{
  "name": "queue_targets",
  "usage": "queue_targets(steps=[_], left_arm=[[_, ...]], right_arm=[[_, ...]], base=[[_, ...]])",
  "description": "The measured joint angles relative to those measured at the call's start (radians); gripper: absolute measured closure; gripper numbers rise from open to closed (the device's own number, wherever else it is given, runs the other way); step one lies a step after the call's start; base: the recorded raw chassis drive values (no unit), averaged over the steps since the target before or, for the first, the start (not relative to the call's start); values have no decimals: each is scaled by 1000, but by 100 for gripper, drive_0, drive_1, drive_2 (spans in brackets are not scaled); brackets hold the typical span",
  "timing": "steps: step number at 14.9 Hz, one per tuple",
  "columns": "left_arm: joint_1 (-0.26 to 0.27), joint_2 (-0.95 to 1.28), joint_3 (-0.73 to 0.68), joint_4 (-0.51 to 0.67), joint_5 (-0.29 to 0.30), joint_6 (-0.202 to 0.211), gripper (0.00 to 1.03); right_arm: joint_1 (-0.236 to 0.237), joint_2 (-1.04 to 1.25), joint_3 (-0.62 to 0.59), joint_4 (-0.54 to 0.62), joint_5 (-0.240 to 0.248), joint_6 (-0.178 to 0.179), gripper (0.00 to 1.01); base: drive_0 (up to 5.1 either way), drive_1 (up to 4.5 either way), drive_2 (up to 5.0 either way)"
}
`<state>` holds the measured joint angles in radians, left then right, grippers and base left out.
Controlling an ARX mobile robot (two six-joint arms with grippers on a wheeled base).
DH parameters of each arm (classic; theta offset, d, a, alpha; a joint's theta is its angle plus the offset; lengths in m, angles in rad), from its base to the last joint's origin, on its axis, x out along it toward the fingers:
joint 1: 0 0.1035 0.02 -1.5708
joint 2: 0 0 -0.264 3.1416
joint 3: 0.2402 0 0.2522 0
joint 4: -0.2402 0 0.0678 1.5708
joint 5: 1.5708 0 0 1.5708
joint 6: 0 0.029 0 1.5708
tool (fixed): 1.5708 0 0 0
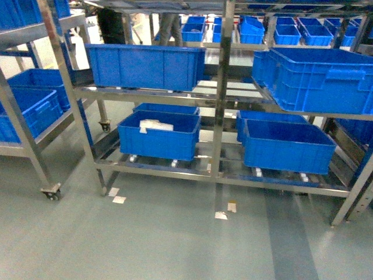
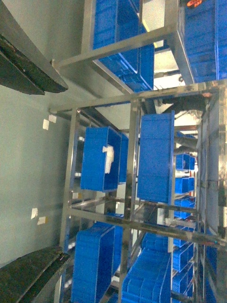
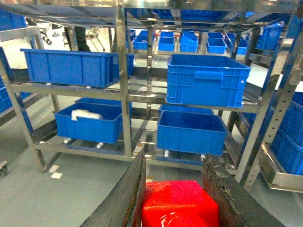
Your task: Pick red block from blue box to shelf
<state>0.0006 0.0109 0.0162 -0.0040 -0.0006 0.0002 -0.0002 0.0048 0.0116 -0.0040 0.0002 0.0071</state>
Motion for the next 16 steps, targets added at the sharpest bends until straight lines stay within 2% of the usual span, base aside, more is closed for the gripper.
queue_targets(steps=[12, 14, 16], left_arm=[[-1, 0, 0, 0, 0, 0, 5], [-3, 0, 0, 3, 0, 0, 5], [-3, 0, 0, 0, -3, 0, 5]], right_arm=[[-1, 0, 0, 0, 0, 0, 72], [0, 0, 0, 2, 0, 0, 72], [0, 0, 0, 2, 0, 0, 72]], base=[[-139, -139, -139], [-3, 216, -223], [325, 133, -501]])
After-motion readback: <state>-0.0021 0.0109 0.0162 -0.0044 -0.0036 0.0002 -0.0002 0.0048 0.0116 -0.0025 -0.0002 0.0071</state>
